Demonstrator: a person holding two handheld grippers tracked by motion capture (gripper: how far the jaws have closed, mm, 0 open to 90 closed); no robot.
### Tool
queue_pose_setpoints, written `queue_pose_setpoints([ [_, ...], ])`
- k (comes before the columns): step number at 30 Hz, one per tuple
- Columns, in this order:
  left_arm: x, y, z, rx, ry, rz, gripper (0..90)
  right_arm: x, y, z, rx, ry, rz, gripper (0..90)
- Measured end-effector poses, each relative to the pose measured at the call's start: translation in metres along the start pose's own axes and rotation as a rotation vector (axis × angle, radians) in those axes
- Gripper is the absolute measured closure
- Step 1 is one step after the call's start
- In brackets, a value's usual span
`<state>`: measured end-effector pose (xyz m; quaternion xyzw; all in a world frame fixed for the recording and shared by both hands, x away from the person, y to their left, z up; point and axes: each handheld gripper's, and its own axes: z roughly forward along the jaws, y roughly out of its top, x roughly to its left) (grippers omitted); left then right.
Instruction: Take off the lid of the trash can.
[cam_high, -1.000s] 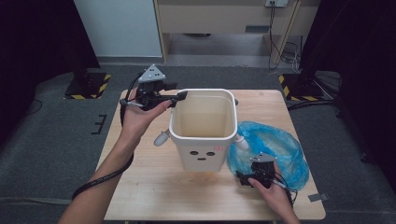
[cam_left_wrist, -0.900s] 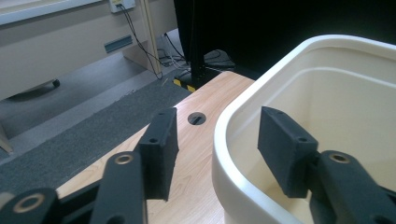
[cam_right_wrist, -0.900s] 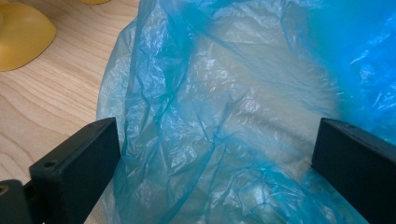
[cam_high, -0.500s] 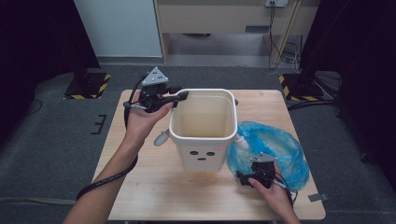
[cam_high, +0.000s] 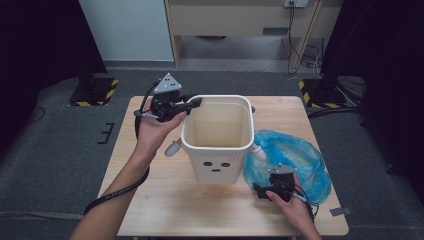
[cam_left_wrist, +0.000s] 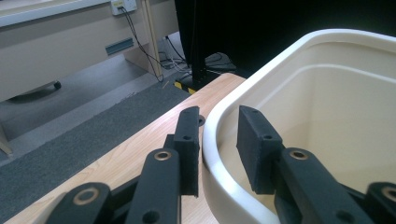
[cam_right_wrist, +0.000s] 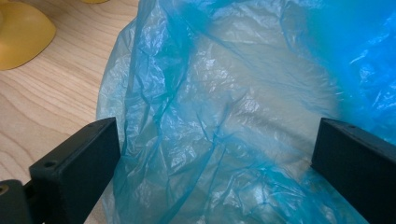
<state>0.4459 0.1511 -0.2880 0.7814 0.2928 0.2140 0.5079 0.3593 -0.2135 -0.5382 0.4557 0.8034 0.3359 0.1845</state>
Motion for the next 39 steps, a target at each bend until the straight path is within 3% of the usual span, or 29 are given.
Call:
queue_pose_setpoints([
  [6, 0.0, 0.0, -0.001, -0.012, 0.007, -0.002, 75.1, 0.0, 0.0, 0.0, 0.0, 0.0, -0.001, 1.3],
  [15, 0.003, 0.001, -0.001, -0.008, -0.016, -0.017, 76.6, 0.0, 0.0, 0.0, 0.001, -0.001, 0.004, 1.3],
  [25, 0.004, 0.007, -0.002, 0.012, -0.017, 0.003, 76.7, 0.0, -0.001, 0.0, 0.0, -0.001, 0.003, 1.3],
  [39, 0.005, 0.011, -0.002, 0.015, -0.023, -0.012, 76.9, 0.0, -0.001, 0.0, 0.001, -0.001, 0.003, 1.3],
])
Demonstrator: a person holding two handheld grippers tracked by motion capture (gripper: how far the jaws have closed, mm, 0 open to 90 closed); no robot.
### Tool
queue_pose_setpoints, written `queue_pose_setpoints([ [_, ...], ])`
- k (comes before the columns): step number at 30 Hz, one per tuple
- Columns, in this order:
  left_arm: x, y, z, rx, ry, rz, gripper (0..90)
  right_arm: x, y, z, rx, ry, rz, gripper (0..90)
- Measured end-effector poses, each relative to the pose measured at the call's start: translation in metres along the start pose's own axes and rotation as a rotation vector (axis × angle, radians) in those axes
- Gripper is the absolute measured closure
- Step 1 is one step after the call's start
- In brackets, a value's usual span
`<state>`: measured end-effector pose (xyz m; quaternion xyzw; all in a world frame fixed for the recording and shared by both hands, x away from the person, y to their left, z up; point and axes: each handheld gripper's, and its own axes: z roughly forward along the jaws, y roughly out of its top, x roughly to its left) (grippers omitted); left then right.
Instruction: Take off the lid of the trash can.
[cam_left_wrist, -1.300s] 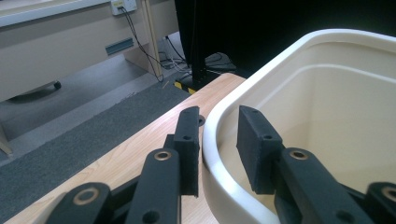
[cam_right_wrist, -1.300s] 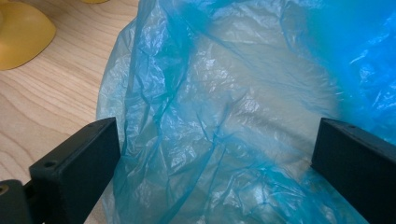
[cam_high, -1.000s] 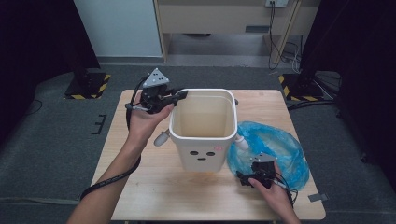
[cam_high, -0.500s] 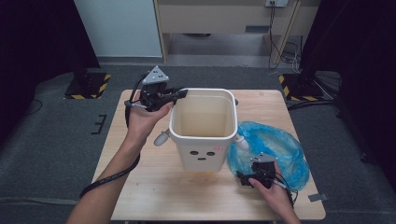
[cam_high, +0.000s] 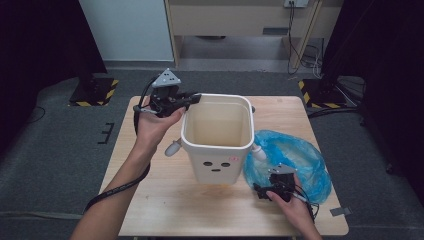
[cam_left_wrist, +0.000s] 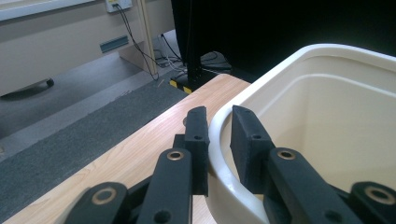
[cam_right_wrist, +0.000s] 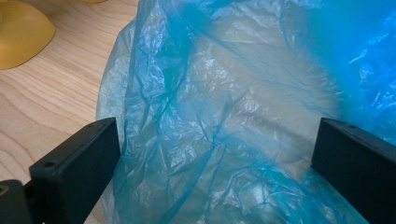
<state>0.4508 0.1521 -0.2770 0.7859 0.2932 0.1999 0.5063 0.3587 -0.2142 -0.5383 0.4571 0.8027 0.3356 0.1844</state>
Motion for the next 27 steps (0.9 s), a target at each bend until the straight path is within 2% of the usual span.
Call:
queue_pose_setpoints([
  [14, 0.0007, 0.0012, -0.0003, -0.008, -0.006, -0.014, 76.9, -0.0001, 0.0, 0.0, 0.0, 0.0, -0.001, 1.3],
  [27, 0.0016, -0.001, -0.0007, -0.028, -0.01, -0.05, 77.0, -0.0003, -0.0001, -0.0001, -0.001, 0.0, -0.003, 1.3],
])
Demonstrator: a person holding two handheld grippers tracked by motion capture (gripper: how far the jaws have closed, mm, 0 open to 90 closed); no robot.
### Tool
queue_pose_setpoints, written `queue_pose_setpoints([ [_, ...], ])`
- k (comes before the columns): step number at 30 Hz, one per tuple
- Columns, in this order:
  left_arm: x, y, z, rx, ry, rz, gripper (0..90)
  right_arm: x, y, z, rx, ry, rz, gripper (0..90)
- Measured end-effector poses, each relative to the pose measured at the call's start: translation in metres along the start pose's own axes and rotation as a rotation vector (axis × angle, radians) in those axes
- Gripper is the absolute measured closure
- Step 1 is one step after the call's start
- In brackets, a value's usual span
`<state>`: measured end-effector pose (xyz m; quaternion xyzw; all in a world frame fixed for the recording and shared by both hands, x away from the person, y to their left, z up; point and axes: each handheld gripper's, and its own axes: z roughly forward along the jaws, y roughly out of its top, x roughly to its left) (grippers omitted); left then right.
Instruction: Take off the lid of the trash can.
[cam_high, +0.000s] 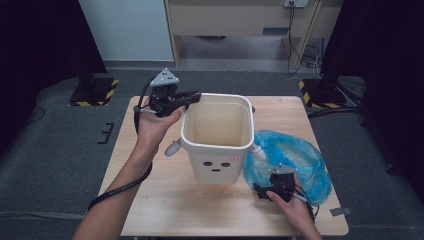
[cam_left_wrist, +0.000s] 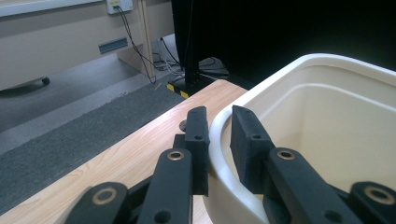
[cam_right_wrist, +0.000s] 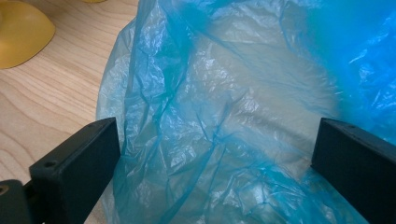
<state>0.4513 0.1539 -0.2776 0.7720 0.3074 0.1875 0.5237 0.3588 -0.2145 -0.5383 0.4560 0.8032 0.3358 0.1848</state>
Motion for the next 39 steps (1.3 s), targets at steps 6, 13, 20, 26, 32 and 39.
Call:
queue_pose_setpoints([
  [6, 0.001, 0.001, 0.0, -0.008, -0.001, -0.014, 77.1, 0.0, 0.0, 0.0, 0.0, 0.0, 0.0, 1.3],
  [13, 0.001, 0.006, -0.005, -0.034, -0.005, -0.025, 77.1, 0.0, 0.0, 0.0, 0.002, 0.001, 0.002, 1.3],
  [20, -0.001, 0.011, -0.007, -0.034, 0.005, -0.01, 77.1, 0.0, 0.0, 0.0, 0.002, 0.002, 0.006, 1.3],
  [26, -0.002, 0.014, -0.008, -0.04, 0.007, -0.003, 77.0, 0.0, 0.0, 0.0, 0.002, 0.002, 0.005, 1.3],
  [32, -0.004, 0.016, -0.011, -0.054, 0.003, -0.011, 77.0, 0.0, -0.001, -0.001, 0.003, 0.002, 0.007, 1.3],
  [39, -0.004, 0.019, -0.014, -0.06, 0.004, -0.01, 77.0, 0.0, -0.001, -0.001, 0.003, 0.002, 0.006, 1.3],
])
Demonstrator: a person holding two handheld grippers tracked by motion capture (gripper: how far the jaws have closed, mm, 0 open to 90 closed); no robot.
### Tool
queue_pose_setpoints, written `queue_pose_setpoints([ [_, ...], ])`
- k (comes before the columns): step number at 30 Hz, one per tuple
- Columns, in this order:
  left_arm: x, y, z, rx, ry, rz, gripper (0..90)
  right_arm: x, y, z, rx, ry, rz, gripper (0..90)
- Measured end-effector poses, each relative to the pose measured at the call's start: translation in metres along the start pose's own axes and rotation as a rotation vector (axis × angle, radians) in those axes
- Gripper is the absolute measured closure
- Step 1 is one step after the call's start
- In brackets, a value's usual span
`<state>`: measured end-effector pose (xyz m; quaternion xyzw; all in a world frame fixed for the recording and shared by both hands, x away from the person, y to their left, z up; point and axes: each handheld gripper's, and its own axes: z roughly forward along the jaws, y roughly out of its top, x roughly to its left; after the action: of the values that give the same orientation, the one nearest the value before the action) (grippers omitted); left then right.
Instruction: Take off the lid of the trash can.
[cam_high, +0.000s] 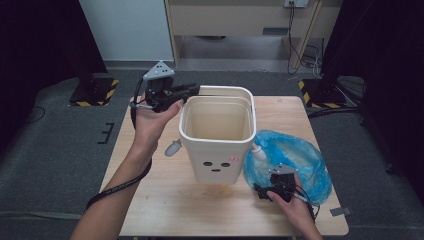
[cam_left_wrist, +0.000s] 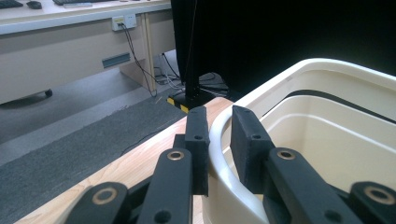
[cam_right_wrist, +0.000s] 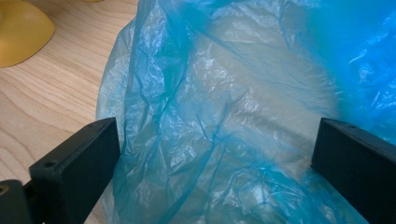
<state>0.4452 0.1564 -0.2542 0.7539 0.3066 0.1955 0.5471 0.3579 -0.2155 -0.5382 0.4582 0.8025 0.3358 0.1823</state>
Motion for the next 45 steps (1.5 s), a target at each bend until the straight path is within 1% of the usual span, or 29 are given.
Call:
queue_pose_setpoints([
  [3, 0.001, 0.002, -0.001, -0.003, 0.004, -0.002, 77.0, 0.0, 0.0, 0.0, 0.0, 0.0, 0.0, 1.3],
  [7, 0.002, 0.002, -0.003, -0.009, -0.001, -0.009, 77.0, 0.0, 0.0, 0.0, 0.0, 0.0, 0.0, 1.3],
  [9, 0.002, 0.002, -0.004, -0.015, 0.004, -0.012, 77.0, 0.0, 0.0, 0.0, 0.0, 0.0, 0.0, 1.3],
  [20, 0.006, 0.003, -0.006, -0.018, 0.006, -0.008, 77.0, 0.0, 0.0, 0.0, 0.0, 0.0, 0.0, 1.3],
  [28, 0.009, 0.004, -0.014, -0.031, 0.018, -0.008, 77.0, 0.0, 0.0, 0.0, 0.0, 0.0, 0.0, 1.3],
  [33, 0.014, 0.002, -0.02, -0.038, 0.029, -0.011, 77.0, 0.0, 0.0, 0.0, 0.0, 0.0, 0.0, 1.3],
  [41, 0.028, -0.002, -0.035, -0.051, 0.056, -0.026, 76.9, 0.0, 0.0, 0.0, 0.0, 0.0, 0.0, 1.3],
  [45, 0.033, -0.004, -0.04, -0.053, 0.065, -0.03, 76.9, 0.0, 0.0, 0.0, 0.0, 0.0, 0.0, 1.3],
])
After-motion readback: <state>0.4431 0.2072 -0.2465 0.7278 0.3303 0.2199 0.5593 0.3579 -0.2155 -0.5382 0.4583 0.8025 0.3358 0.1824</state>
